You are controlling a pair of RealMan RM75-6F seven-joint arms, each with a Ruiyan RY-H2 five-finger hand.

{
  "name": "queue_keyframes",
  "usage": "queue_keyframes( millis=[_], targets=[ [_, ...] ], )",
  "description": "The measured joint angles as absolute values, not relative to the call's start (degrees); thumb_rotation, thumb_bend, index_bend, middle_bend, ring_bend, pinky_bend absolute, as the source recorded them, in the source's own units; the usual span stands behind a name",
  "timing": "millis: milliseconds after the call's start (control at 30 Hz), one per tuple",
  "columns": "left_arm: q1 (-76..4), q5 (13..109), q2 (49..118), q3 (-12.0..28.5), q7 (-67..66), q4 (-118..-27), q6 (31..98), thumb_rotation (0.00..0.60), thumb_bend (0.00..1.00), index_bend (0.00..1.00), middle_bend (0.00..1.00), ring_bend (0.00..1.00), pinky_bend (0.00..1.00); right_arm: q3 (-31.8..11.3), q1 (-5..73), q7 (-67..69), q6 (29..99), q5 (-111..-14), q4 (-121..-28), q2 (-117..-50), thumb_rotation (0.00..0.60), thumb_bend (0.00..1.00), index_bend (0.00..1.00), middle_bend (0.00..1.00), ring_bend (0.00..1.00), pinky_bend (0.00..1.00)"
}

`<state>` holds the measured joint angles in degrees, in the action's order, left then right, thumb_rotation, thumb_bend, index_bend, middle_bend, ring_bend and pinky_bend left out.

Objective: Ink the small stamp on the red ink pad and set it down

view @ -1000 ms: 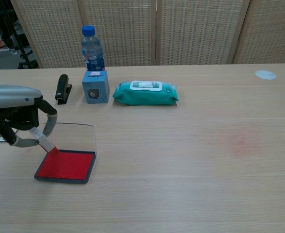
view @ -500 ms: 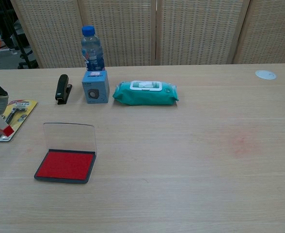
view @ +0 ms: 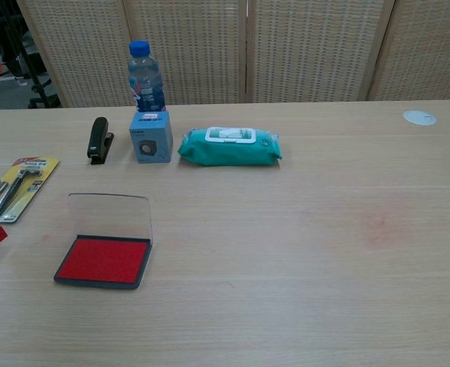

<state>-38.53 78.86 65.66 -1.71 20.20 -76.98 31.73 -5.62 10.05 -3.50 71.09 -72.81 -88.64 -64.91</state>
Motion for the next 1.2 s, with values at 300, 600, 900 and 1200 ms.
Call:
queue_keyframes(
  millis=[300,600,900,1200],
  targets=[
    [-37.73,79.6,70.63,-1.9,19.35,-72.67,33.99,0.6,0.41,0.66,1.0,1.0,0.96,-5.67,10.02,-3.3,71.04,-72.66,-88.7,-64.75,0.6,0.0,0.0,0.0,0.0,0.0],
    [-36.36,81.37,74.55,-2.22,19.51,-69.05,37.74,0.6,0.4,0.65,1.0,1.0,0.96,-5.72,9.99,-3.08,71.04,-72.55,-88.78,-64.59,0.6,0.0,0.0,0.0,0.0,0.0],
    [-36.55,80.09,74.92,-2.04,18.12,-68.92,36.97,0.6,0.4,0.61,1.0,1.0,0.96,-5.71,10.03,-2.96,70.96,-72.56,-88.71,-64.59,0.6,0.0,0.0,0.0,0.0,0.0],
    [-36.66,78.81,74.7,-1.83,16.48,-69.64,36.42,0.6,0.39,0.5,1.0,1.0,0.96,-5.68,10.04,-2.9,70.92,-72.57,-88.84,-64.52,0.6,0.0,0.0,0.0,0.0,0.0]
  ],
)
